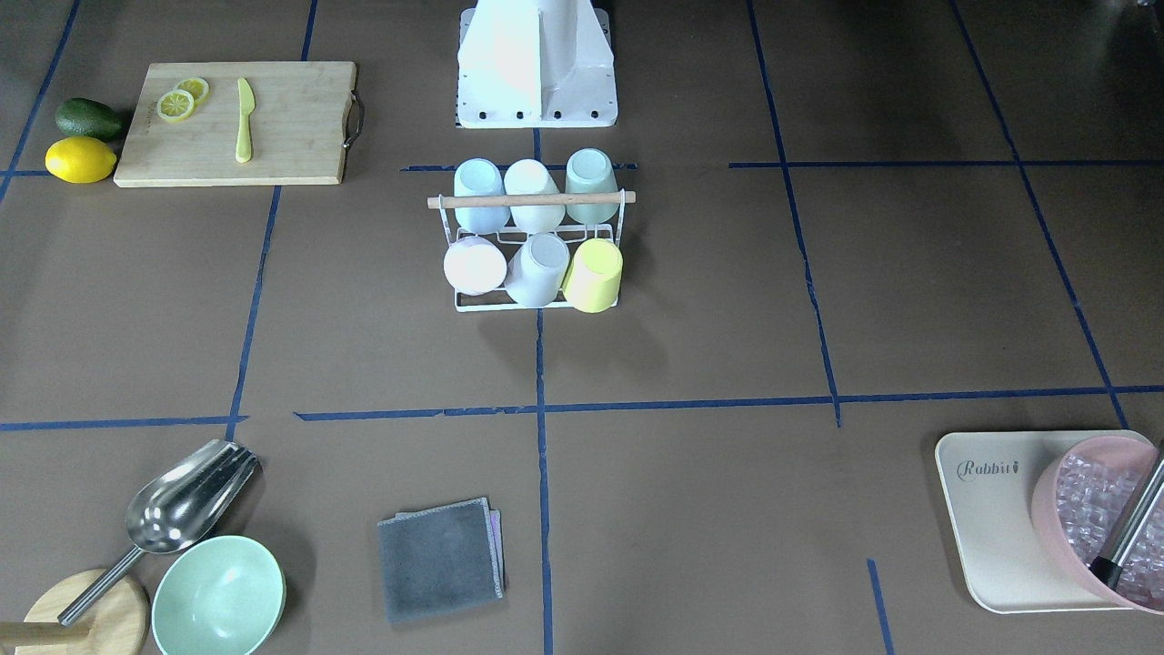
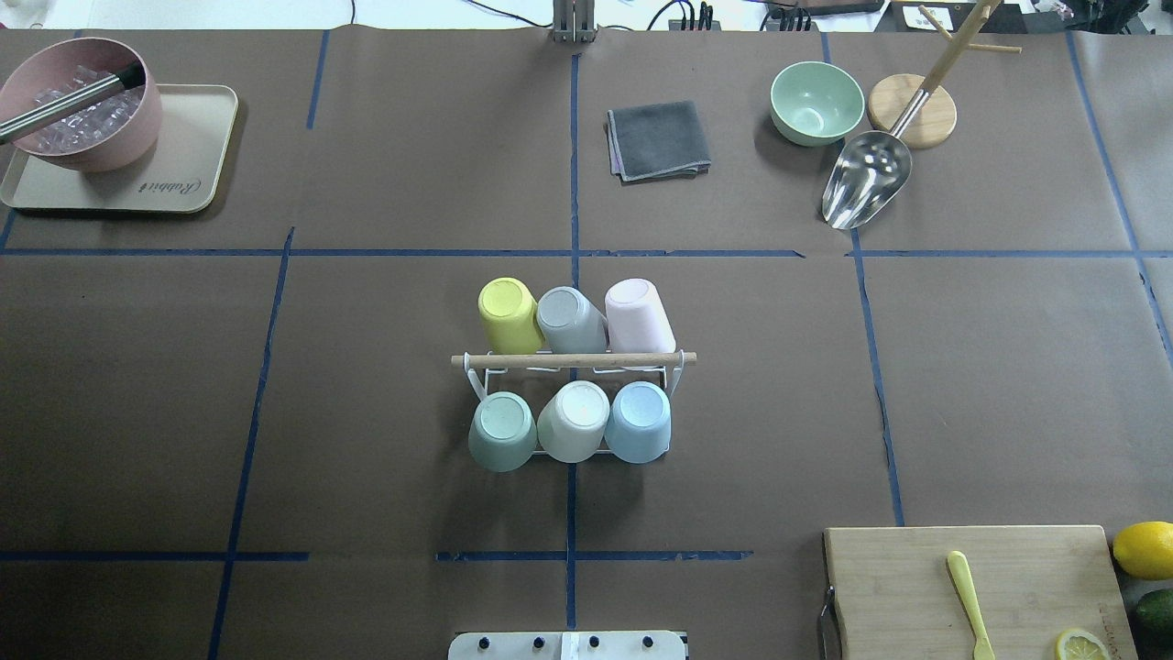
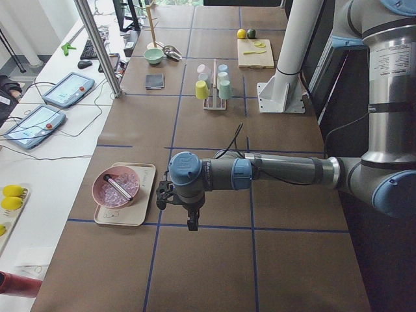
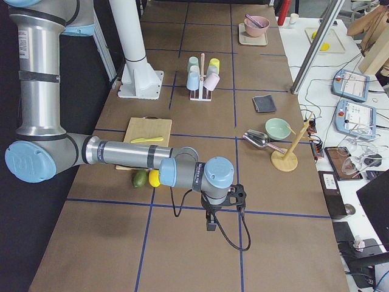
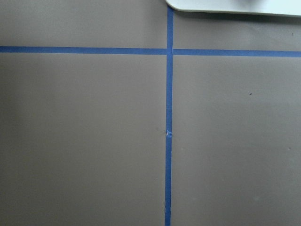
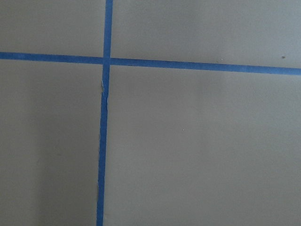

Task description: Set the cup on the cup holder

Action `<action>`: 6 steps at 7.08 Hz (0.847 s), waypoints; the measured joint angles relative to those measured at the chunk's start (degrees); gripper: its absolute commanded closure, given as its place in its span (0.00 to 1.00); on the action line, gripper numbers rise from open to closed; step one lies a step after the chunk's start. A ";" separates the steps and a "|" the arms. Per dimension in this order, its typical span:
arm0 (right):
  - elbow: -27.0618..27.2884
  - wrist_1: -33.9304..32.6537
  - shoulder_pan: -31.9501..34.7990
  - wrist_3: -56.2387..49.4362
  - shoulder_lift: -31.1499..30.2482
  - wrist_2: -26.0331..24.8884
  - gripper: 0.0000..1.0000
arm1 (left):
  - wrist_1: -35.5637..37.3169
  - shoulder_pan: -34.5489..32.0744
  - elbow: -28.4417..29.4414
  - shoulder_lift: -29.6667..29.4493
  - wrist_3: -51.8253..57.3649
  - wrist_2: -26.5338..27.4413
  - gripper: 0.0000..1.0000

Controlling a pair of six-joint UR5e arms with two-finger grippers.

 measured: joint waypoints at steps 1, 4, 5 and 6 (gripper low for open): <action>-0.01 0.23 -0.03 0.00 0.01 0.00 0.00 | -0.02 0.03 0.13 0.00 0.03 0.10 0.00; -0.08 1.79 -0.06 -0.04 -0.07 0.04 0.00 | 0.03 0.06 0.28 0.00 0.03 0.30 0.00; -0.08 1.88 -0.06 -0.07 -0.07 0.03 0.00 | 0.00 0.06 0.32 0.00 0.05 0.33 0.00; -0.18 1.92 -0.06 -0.08 -0.08 0.01 0.00 | -0.02 0.09 0.33 0.00 0.01 0.36 0.00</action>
